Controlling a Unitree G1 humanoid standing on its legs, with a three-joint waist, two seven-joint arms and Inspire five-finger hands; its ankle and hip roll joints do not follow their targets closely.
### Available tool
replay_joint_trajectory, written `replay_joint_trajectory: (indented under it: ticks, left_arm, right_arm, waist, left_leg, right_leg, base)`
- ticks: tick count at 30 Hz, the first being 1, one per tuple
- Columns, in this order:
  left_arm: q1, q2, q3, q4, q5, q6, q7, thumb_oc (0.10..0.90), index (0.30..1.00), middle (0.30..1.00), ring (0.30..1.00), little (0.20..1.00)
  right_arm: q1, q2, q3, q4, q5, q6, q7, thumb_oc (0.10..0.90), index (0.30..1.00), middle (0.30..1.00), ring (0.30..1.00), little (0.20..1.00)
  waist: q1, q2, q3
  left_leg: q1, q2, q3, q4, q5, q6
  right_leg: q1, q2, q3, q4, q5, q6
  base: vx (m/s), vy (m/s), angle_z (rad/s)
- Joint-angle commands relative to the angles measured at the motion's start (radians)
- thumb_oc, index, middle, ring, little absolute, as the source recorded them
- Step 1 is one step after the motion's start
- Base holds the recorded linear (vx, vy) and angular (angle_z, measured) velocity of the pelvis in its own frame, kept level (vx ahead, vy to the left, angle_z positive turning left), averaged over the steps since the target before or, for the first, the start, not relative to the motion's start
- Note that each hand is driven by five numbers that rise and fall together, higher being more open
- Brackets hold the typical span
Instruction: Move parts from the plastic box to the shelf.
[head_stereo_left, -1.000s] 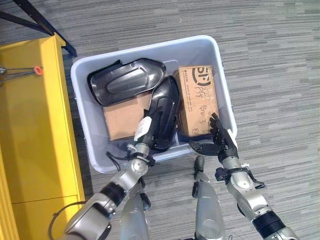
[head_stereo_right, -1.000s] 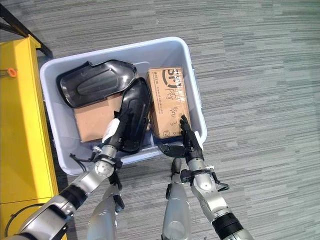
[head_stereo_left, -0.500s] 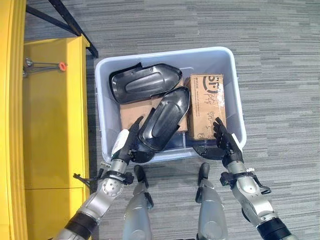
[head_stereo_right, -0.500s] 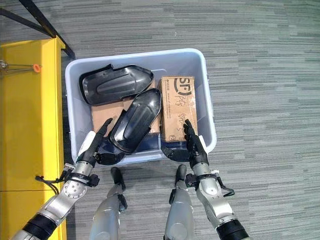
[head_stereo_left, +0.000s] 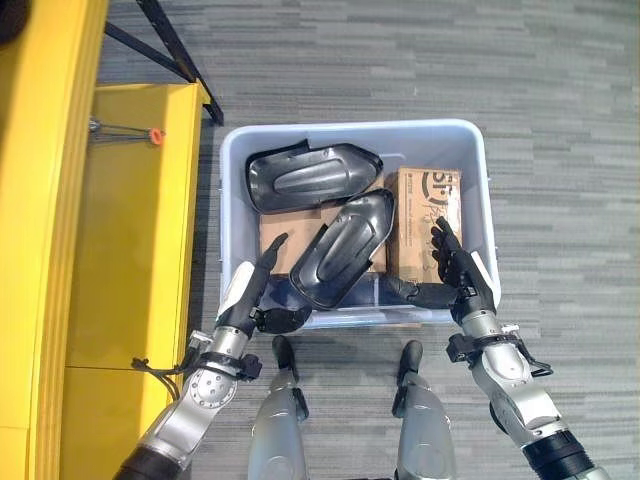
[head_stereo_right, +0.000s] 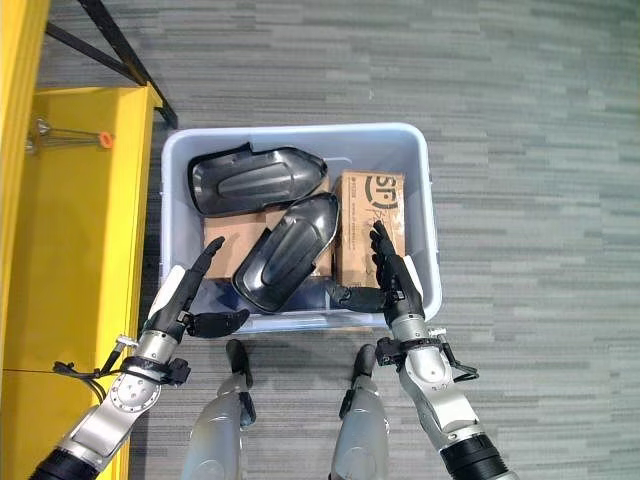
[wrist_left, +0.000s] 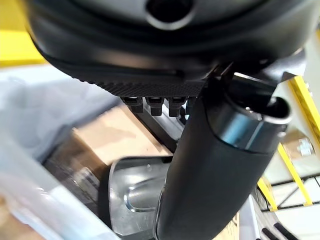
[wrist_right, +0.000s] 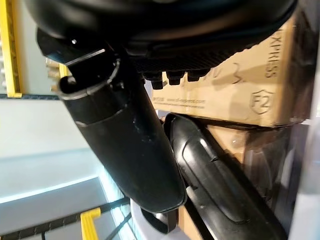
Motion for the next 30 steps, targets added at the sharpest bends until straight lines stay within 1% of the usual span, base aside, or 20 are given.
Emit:
replay_joint_trajectory:
  ticks: [1, 2, 5, 9, 10, 12, 13, 16, 20, 21, 23, 25, 26, 27, 29, 30]
  left_arm:
    - [0.010, 0.084, 0.114, -0.135, -0.030, -0.096, 0.013, 0.900, 1.000, 1.000, 1.000, 1.000]
    - [0.044, 0.078, 0.143, -0.135, -0.043, -0.090, 0.015, 0.900, 1.000, 1.000, 1.000, 1.000]
    - [0.078, 0.074, 0.173, -0.137, -0.048, -0.075, 0.014, 0.900, 1.000, 1.000, 1.000, 1.000]
    - [0.101, 0.069, 0.199, -0.139, -0.045, -0.061, 0.017, 0.900, 1.000, 1.000, 1.000, 1.000]
    - [0.110, 0.066, 0.210, -0.139, -0.039, -0.053, 0.021, 0.900, 1.000, 1.000, 1.000, 1.000]
    - [0.111, 0.065, 0.213, -0.139, -0.039, -0.051, 0.022, 0.900, 1.000, 1.000, 1.000, 1.000]
    - [0.121, 0.060, 0.229, -0.138, -0.035, -0.043, 0.031, 0.900, 1.000, 1.000, 1.000, 1.000]
    - [0.125, 0.054, 0.237, -0.135, -0.031, -0.035, 0.039, 0.900, 1.000, 1.000, 1.000, 1.000]
    - [0.130, 0.042, 0.265, -0.115, -0.022, -0.014, 0.067, 0.900, 1.000, 1.000, 1.000, 1.000]
    - [0.130, 0.042, 0.266, -0.115, -0.022, -0.014, 0.067, 0.900, 1.000, 1.000, 1.000, 1.000]
    - [0.120, 0.022, 0.280, -0.096, -0.070, -0.016, 0.077, 0.900, 1.000, 1.000, 1.000, 1.000]
    - [0.117, 0.022, 0.286, -0.094, -0.068, -0.015, 0.081, 0.900, 1.000, 1.000, 1.000, 1.000]
    - [0.104, 0.020, 0.292, -0.086, -0.077, -0.017, 0.089, 0.900, 1.000, 1.000, 1.000, 1.000]
    - [0.104, 0.020, 0.293, -0.086, -0.077, -0.017, 0.089, 0.900, 1.000, 1.000, 1.000, 1.000]
    - [0.085, 0.023, 0.300, -0.081, -0.088, -0.014, 0.099, 0.900, 1.000, 1.000, 1.000, 1.000]
    - [0.084, 0.024, 0.301, -0.082, -0.088, -0.013, 0.099, 0.900, 1.000, 1.000, 1.000, 1.000]
  right_arm:
    - [-0.050, -0.011, -0.047, -0.113, -0.032, -0.077, 0.003, 0.900, 1.000, 1.000, 1.000, 1.000]
    - [-0.054, -0.012, -0.051, -0.122, -0.048, -0.065, 0.002, 0.900, 1.000, 1.000, 1.000, 1.000]
    - [-0.058, -0.010, -0.057, -0.134, -0.072, -0.045, -0.007, 0.900, 1.000, 1.000, 1.000, 1.000]
    - [-0.061, 0.006, -0.056, -0.137, -0.096, -0.027, -0.021, 0.900, 1.000, 1.000, 1.000, 1.000]
    - [-0.077, 0.017, -0.049, -0.141, -0.126, -0.010, -0.032, 0.900, 1.000, 1.000, 1.000, 1.000]
    - [-0.084, 0.022, -0.043, -0.139, -0.135, -0.008, -0.039, 0.900, 1.000, 1.000, 1.000, 1.000]
    - [-0.099, 0.033, -0.037, -0.139, -0.163, 0.005, -0.054, 0.900, 1.000, 1.000, 1.000, 1.000]
    - [-0.117, 0.043, -0.027, -0.131, -0.186, 0.020, -0.067, 0.900, 1.000, 1.000, 1.000, 1.000]
    - [-0.185, 0.093, 0.028, -0.075, -0.220, 0.061, -0.101, 0.900, 1.000, 1.000, 1.000, 1.000]
    - [-0.187, 0.094, 0.030, -0.073, -0.220, 0.061, -0.102, 0.900, 1.000, 1.000, 1.000, 1.000]
    - [-0.239, 0.108, 0.064, -0.038, -0.231, 0.085, -0.108, 0.900, 1.000, 1.000, 1.000, 1.000]
    - [-0.250, 0.109, 0.067, -0.030, -0.232, 0.085, -0.113, 0.900, 1.000, 1.000, 1.000, 1.000]
    - [-0.287, 0.120, 0.089, 0.001, -0.245, 0.101, -0.117, 0.900, 1.000, 1.000, 1.000, 1.000]
    - [-0.290, 0.121, 0.089, 0.003, -0.245, 0.100, -0.117, 0.900, 1.000, 1.000, 1.000, 1.000]
    - [-0.335, 0.146, 0.113, 0.060, -0.228, 0.116, -0.131, 0.900, 1.000, 1.000, 1.000, 1.000]
    - [-0.336, 0.146, 0.113, 0.061, -0.228, 0.115, -0.131, 0.900, 1.000, 1.000, 1.000, 1.000]
  waist:
    - [0.004, -0.060, -0.077]
    - [0.015, -0.069, -0.089]
    - [0.025, -0.078, -0.095]
    - [0.035, -0.083, -0.097]
    - [0.045, -0.086, -0.097]
    - [0.047, -0.087, -0.097]
    - [0.058, -0.088, -0.098]
    - [0.065, -0.088, -0.098]
    - [0.097, -0.083, -0.088]
    - [0.096, -0.084, -0.088]
    - [0.114, -0.081, -0.085]
    - [0.117, -0.079, -0.081]
    - [0.129, -0.075, -0.077]
    - [0.128, -0.075, -0.075]
    - [0.142, -0.069, -0.064]
    - [0.142, -0.070, -0.063]
  left_leg:
    - [0.003, 0.027, -0.026, 0.090, -0.134, -0.034]
    - [0.009, 0.026, -0.032, 0.095, -0.140, -0.030]
    - [0.007, 0.025, -0.041, 0.106, -0.149, -0.025]
    - [0.004, 0.022, -0.048, 0.115, -0.154, -0.022]
    - [0.000, 0.020, -0.055, 0.123, -0.157, -0.019]
    - [-0.002, 0.019, -0.057, 0.125, -0.158, -0.019]
    - [-0.004, 0.018, -0.059, 0.129, -0.162, -0.017]
    - [-0.008, 0.015, -0.064, 0.134, -0.164, -0.013]
    - [-0.017, 0.007, -0.077, 0.143, -0.168, -0.008]
    - [-0.017, 0.007, -0.077, 0.143, -0.168, -0.008]
    - [-0.023, 0.002, -0.085, 0.150, -0.169, -0.005]
    - [-0.025, 0.001, -0.087, 0.153, -0.171, -0.004]
    - [-0.029, -0.002, -0.091, 0.158, -0.173, -0.002]
    - [-0.029, -0.002, -0.092, 0.158, -0.173, -0.002]
    - [-0.035, -0.008, -0.098, 0.163, -0.175, 0.001]
    - [-0.035, -0.008, -0.098, 0.163, -0.175, 0.001]
  right_leg:
    - [-0.035, 0.053, 0.056, -0.042, 0.026, -0.039]
    - [-0.018, 0.052, 0.048, -0.045, 0.027, -0.036]
    - [-0.004, 0.048, 0.039, -0.048, 0.028, -0.034]
    - [0.006, 0.044, 0.028, -0.049, 0.028, -0.033]
    - [0.012, 0.042, 0.022, -0.048, 0.025, -0.033]
    - [0.014, 0.041, 0.020, -0.048, 0.025, -0.032]
    - [0.018, 0.039, 0.015, -0.048, 0.025, -0.032]
    - [0.020, 0.038, 0.009, -0.047, 0.025, -0.032]
    - [0.032, 0.030, -0.008, -0.040, 0.022, -0.033]
    - [0.032, 0.030, -0.009, -0.040, 0.022, -0.033]
    - [0.034, 0.026, -0.015, -0.034, 0.018, -0.034]
    - [0.034, 0.025, -0.016, -0.030, 0.016, -0.035]
    - [0.034, 0.020, -0.021, -0.018, 0.011, -0.036]
    - [0.034, 0.019, -0.021, -0.018, 0.010, -0.036]
    - [0.032, 0.012, -0.027, 0.000, 0.006, -0.039]
    - [0.032, 0.012, -0.028, 0.000, 0.005, -0.039]
  base:
    - [0.03, 0.039, 0.10]
    - [0.03, 0.033, 0.09]
    - [0.01, 0.015, 0.09]
    - [0.00, 0.022, 0.10]
    - [-0.01, 0.014, 0.07]
    - [-0.01, 0.017, 0.08]
    - [-0.02, 0.023, 0.06]
    - [-0.01, 0.007, 0.04]
    - [-0.02, 0.016, 0.11]
    - [-0.01, 0.012, 0.07]
    - [-0.01, 0.008, 0.09]
    - [-0.01, 0.011, 0.07]
    - [-0.01, 0.016, 0.06]
    - [-0.01, 0.018, 0.08]
    - [-0.01, 0.013, 0.12]
    - [-0.02, 0.020, 0.17]
